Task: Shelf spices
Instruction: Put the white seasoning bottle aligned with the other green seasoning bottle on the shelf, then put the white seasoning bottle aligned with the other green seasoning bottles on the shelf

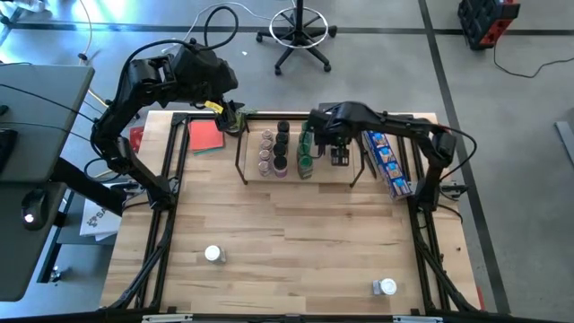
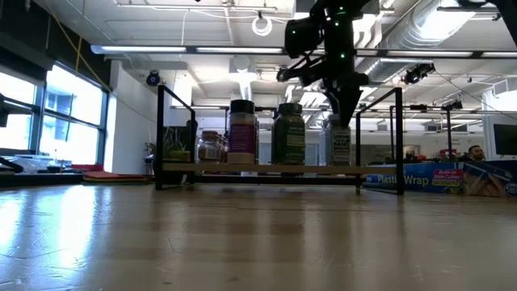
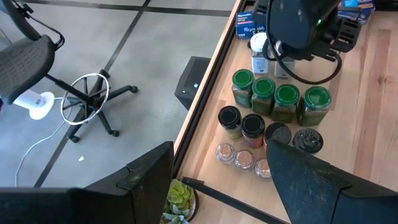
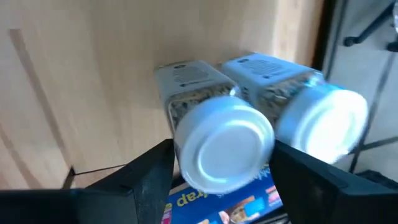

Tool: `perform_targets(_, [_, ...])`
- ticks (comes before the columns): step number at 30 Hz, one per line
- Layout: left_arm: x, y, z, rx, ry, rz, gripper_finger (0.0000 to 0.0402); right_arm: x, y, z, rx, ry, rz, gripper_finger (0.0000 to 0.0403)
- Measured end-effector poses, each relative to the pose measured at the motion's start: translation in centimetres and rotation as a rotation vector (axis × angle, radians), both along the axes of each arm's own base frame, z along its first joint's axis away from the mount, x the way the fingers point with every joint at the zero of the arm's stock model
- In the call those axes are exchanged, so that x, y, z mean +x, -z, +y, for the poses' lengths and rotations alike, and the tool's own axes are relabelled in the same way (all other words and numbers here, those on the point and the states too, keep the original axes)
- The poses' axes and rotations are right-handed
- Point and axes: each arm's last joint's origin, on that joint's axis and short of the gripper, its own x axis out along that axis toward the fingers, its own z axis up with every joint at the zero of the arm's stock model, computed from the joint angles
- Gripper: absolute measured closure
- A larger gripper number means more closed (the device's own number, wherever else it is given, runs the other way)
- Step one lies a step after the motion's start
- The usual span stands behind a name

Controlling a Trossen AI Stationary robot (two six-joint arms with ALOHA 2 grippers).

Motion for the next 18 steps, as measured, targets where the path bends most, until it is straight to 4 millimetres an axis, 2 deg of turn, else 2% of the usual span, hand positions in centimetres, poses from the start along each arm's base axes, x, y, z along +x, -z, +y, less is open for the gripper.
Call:
perform_targets(11, [-0.1,0.0,-0.2,-0.038,0.035,-0.012,0.0149,-1.3,-2.1,0.6,-0.059,0.098,-0.053,0.0153])
perform_targets(14, [-0.6,0.0,-0.9,-0.081,0.07,-0.009,0.0149,-2.1,-3.7,1.5,-0.074,0.151,-0.113,0.0153])
perform_targets(18, [-2.9,-0.6,-3.0,-0.124,0.165,0.007,0.0149,-3.4,-7.3,3.2,-0.104,0.251,-0.3,0.0153])
